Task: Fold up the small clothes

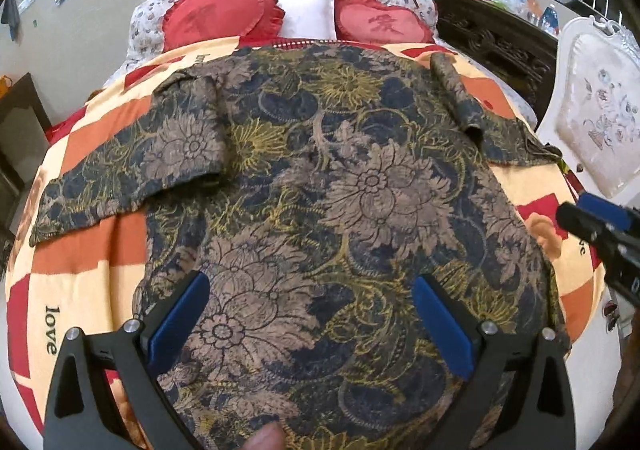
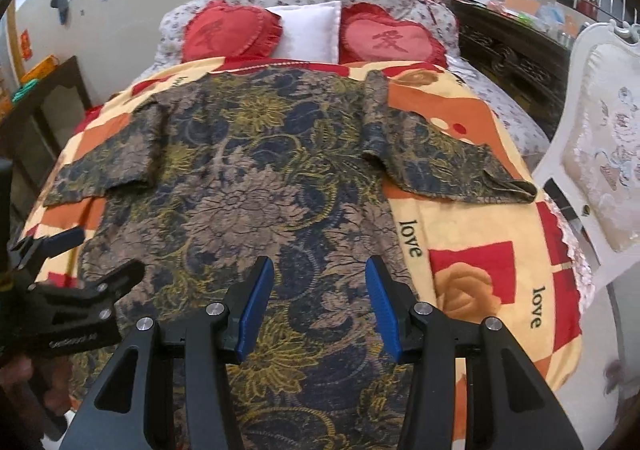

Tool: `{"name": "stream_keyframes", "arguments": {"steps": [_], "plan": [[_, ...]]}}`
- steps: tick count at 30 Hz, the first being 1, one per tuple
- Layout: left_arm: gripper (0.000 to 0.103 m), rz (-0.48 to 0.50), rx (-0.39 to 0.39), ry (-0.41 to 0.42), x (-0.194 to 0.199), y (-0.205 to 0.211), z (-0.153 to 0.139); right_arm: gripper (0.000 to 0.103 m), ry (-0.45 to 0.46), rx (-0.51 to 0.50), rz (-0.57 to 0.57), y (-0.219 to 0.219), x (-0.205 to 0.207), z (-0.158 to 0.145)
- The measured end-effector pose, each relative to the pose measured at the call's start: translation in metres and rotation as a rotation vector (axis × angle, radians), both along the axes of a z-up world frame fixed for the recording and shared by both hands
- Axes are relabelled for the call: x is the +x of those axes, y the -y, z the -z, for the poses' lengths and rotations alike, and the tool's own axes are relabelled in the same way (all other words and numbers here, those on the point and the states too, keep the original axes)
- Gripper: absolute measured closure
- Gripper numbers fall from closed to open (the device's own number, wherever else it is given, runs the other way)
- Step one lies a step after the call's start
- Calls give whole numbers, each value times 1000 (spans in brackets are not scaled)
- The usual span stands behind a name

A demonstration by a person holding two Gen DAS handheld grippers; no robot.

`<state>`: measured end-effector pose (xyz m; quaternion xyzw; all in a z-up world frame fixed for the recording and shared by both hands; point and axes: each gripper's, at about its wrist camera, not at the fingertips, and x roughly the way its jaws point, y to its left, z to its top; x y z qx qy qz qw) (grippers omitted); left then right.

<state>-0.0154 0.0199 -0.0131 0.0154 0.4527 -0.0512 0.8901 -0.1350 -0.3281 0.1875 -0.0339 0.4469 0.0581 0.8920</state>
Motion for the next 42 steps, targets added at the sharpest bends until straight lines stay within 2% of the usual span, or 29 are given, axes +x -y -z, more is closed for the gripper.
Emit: {"name": "stream_keyframes", "arguments": {"steps": [4, 10, 18, 20, 27, 35, 42], "plan": [[0, 0, -5, -9, -3, -4, 6, 49, -4, -21, 15, 1, 2, 2], [0, -8, -60, -25, -4, -12, 10, 49, -14, -31, 15, 0, 6, 7], [0, -10, -71, -27, -4, -10, 12, 49, -18, -33, 8, -4, 8, 8], [3, -2, -69, -31, -4, -7, 13, 49, -18, -33, 11, -4, 8, 8], [4, -13, -119, -44, -5, -10, 18, 49, -22, -38, 10, -6, 9, 9], [4, -56, -114, -59, -4, -18, 28, 49, -26, -43, 6, -9, 10, 11], [4, -45, -107, -16, -9, -17, 27, 49, -27, -52, 2, -14, 11, 12]]}}
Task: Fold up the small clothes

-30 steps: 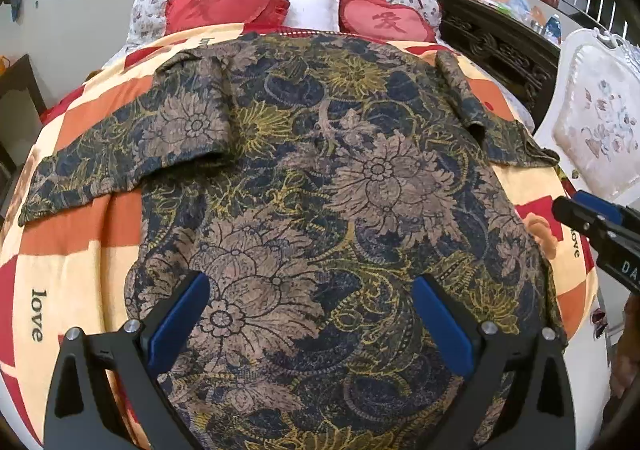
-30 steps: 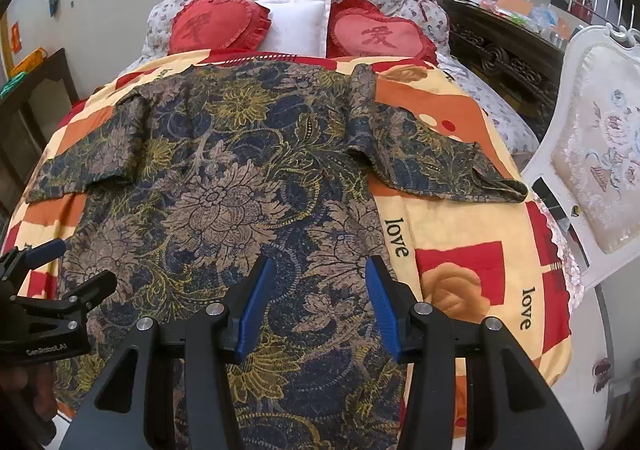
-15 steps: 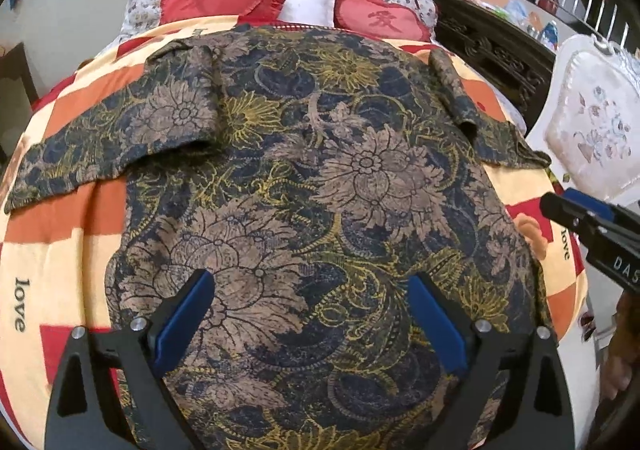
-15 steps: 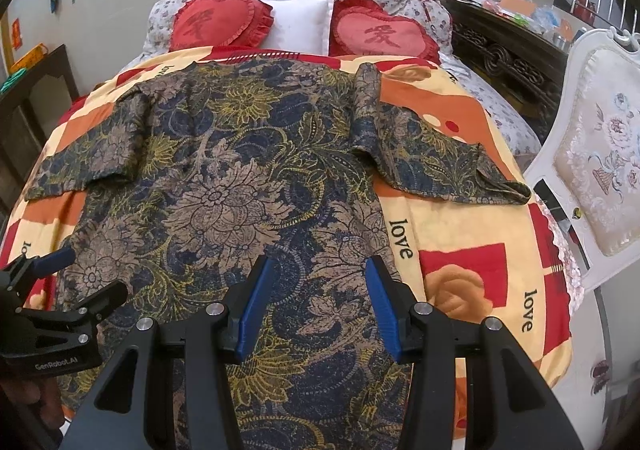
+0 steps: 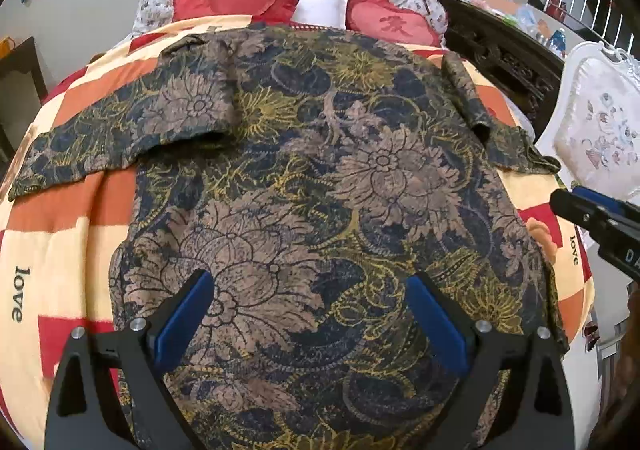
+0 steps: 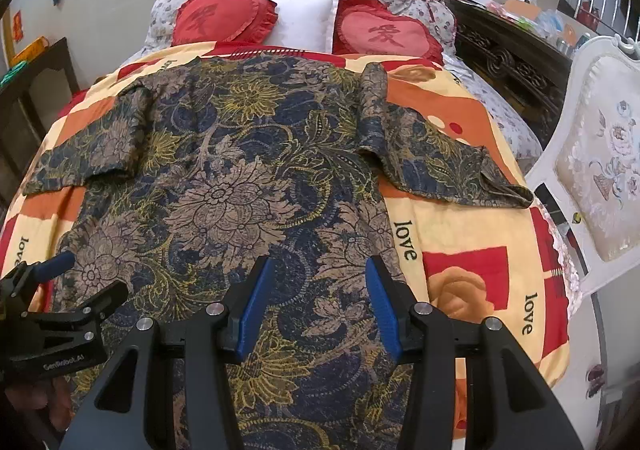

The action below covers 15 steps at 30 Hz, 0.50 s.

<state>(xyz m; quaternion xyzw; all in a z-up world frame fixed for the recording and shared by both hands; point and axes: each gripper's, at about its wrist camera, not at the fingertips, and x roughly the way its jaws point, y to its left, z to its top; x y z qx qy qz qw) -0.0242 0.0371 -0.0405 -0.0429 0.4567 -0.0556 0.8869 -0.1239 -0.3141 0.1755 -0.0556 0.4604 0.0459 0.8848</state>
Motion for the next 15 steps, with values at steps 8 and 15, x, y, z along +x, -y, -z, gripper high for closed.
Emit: {"name": "stream_keyframes", "arguments": {"steps": [8, 15], "plan": [[4, -13, -23, -9, 4, -5, 1, 49, -4, 2, -3, -2, 1, 1], [4, -21, -45, -10, 5, -8, 3, 49, -13, 1, -5, -4, 7, 6]]}}
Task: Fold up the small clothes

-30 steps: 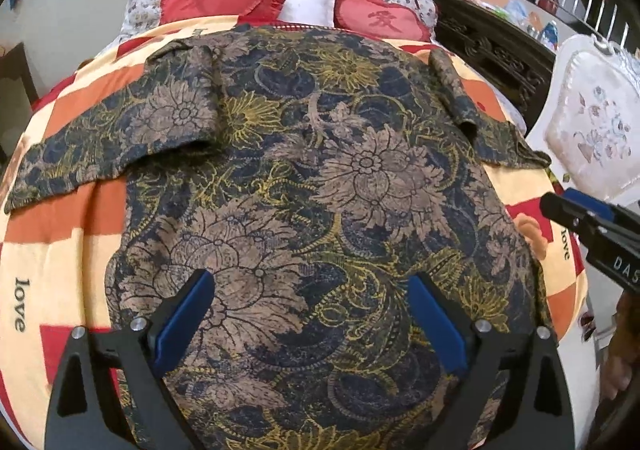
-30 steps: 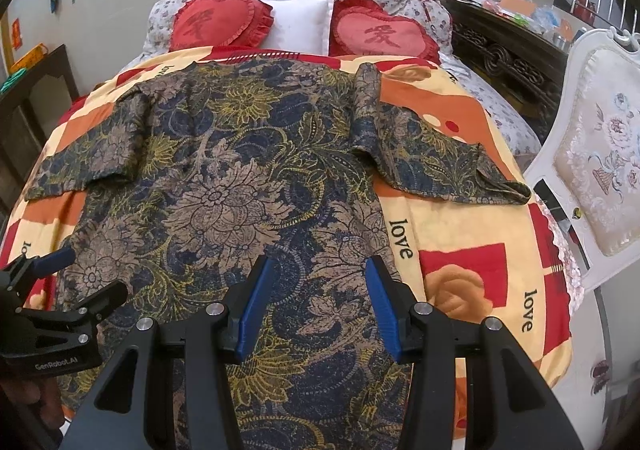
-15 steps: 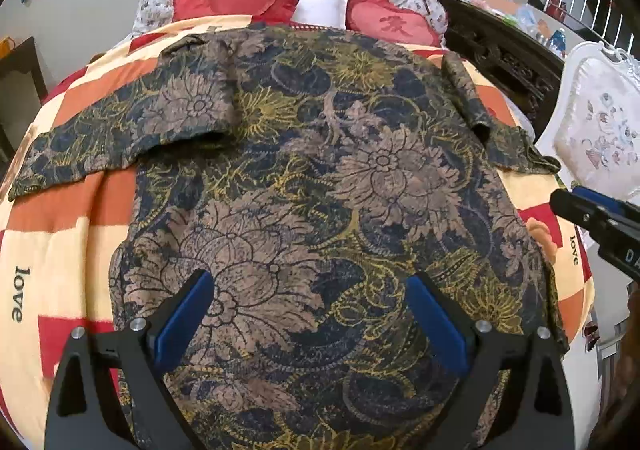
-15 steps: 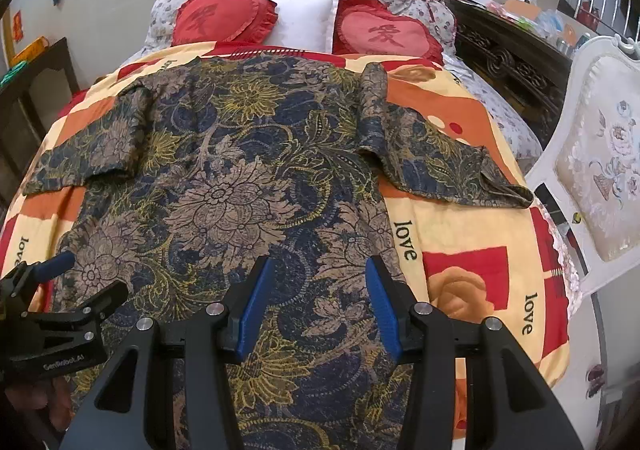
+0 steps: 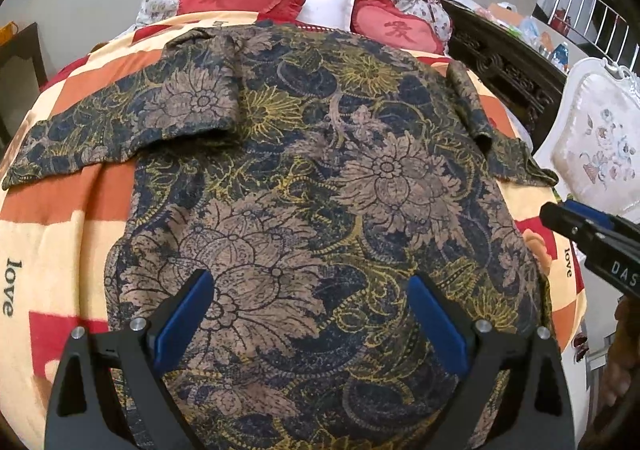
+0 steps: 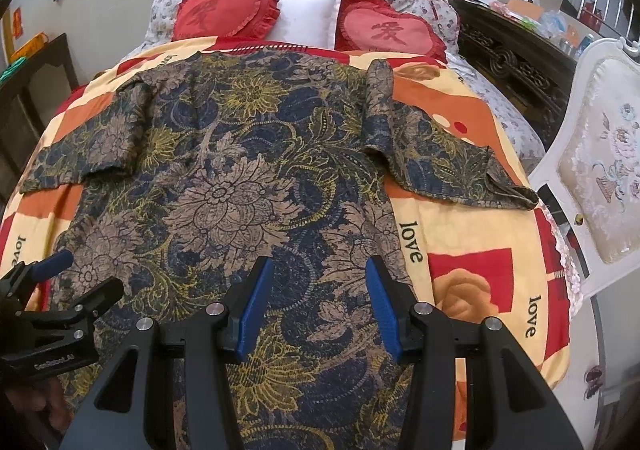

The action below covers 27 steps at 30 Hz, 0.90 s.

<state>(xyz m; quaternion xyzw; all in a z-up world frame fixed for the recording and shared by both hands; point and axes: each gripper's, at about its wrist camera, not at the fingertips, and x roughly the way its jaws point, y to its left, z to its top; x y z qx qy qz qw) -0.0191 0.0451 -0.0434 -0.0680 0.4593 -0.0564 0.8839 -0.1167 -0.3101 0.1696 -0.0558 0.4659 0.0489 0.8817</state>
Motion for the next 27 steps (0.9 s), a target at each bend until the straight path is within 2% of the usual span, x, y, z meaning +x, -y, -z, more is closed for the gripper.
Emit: {"name": "stream_keyframes", "arguments": {"steps": [19, 24, 27], "plan": [[4, -40, 27, 28, 20, -7, -6, 49, 4, 3, -10, -9, 26, 10], [4, -47, 63, 50, 27, -9, -7, 49, 19, 16, -20, -11, 37, 20], [4, -60, 103, 82, 38, -11, 1, 49, 39, 65, -65, -17, 51, 35]]}}
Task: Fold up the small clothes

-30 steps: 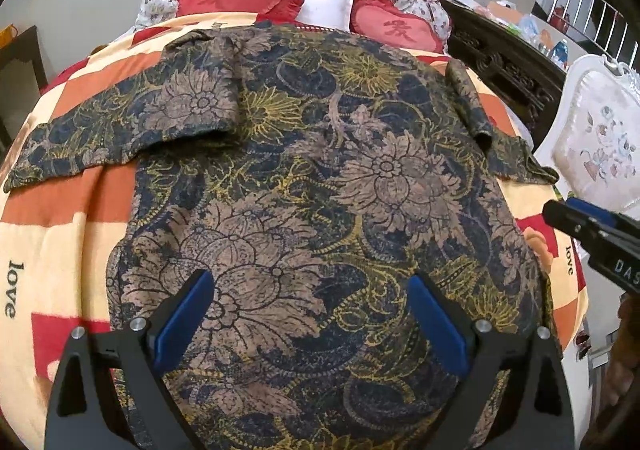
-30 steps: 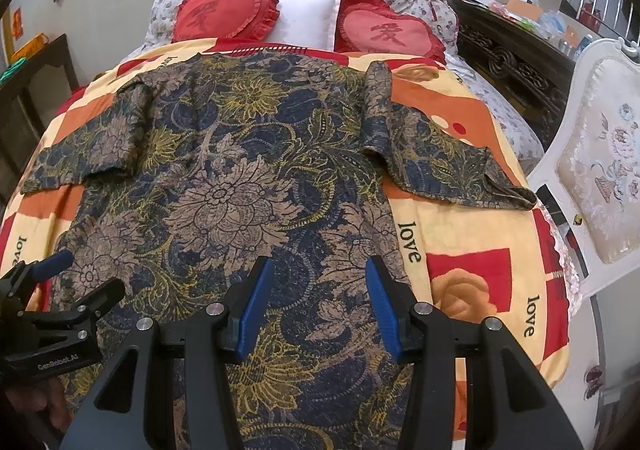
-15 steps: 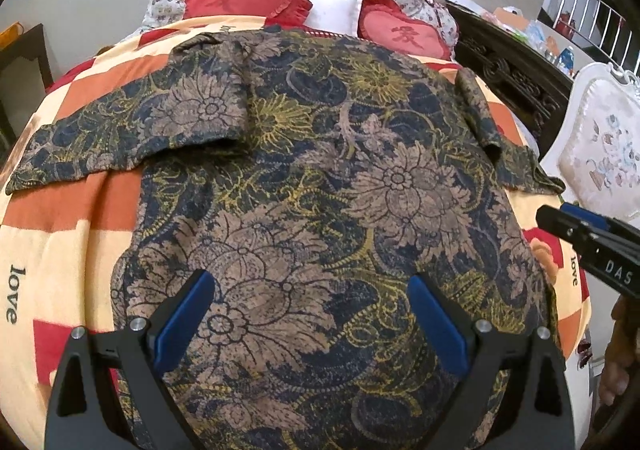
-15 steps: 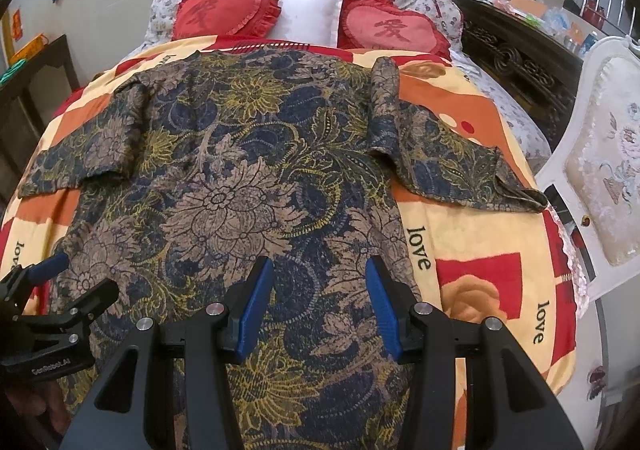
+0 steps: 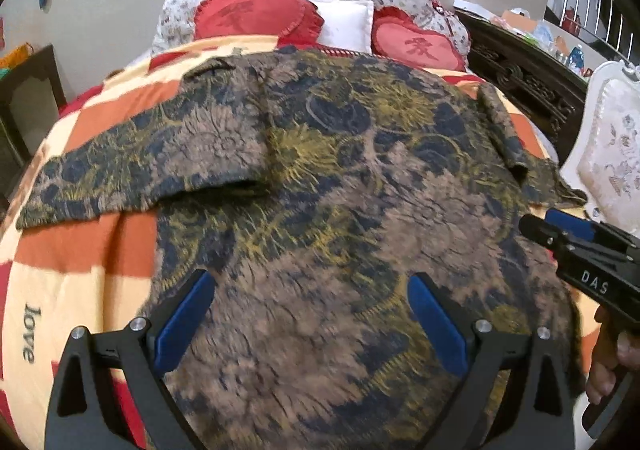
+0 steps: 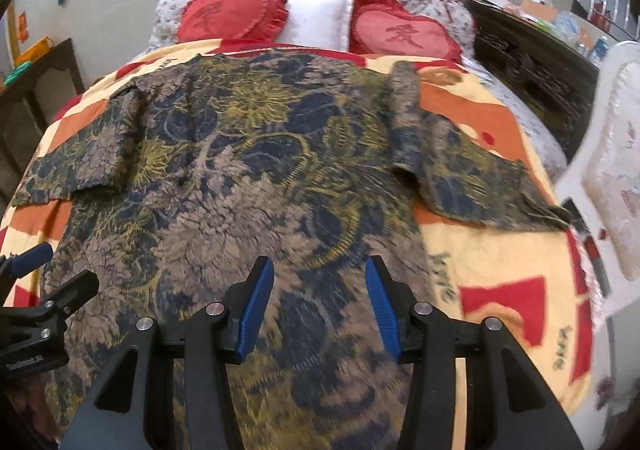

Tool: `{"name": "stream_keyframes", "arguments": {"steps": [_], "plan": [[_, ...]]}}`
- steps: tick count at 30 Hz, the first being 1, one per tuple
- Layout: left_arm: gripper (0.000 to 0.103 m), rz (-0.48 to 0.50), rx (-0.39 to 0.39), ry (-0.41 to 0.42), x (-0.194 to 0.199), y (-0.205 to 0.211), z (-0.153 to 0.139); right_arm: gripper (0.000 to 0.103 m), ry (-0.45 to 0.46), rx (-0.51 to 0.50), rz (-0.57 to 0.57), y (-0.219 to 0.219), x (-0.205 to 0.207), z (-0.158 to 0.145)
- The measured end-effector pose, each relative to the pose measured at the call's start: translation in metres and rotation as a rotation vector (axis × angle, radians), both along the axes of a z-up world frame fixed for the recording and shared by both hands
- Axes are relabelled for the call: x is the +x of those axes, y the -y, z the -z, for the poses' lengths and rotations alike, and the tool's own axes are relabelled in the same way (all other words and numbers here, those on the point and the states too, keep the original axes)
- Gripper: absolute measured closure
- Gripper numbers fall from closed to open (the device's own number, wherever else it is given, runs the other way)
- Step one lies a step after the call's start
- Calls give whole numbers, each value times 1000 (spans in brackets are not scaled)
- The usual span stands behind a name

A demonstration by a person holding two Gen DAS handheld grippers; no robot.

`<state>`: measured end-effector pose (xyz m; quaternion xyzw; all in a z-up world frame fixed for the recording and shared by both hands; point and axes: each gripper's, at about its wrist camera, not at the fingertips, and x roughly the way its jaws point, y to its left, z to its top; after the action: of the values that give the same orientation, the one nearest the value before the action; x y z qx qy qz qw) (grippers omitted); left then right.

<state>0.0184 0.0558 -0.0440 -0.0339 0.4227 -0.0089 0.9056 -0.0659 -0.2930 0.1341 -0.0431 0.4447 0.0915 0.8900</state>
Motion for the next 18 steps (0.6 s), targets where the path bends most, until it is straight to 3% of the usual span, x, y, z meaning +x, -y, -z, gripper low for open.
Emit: {"name": "stream_keyframes", "arguments": {"steps": [8, 11, 14, 18], "plan": [[4, 62, -33, -60, 27, 11, 39, 49, -5, 3, -17, -9, 18, 59], [1, 75, -14, -56, 27, 15, 52, 46, 10, 11, -5, -8, 17, 57], [5, 96, -28, -69, 26, 9, 41, 43, 6, -7, -7, -10, 17, 60], [6, 44, -43, 19, 8, -47, -3, 40, -8, 26, -4, -6, 20, 61]]}}
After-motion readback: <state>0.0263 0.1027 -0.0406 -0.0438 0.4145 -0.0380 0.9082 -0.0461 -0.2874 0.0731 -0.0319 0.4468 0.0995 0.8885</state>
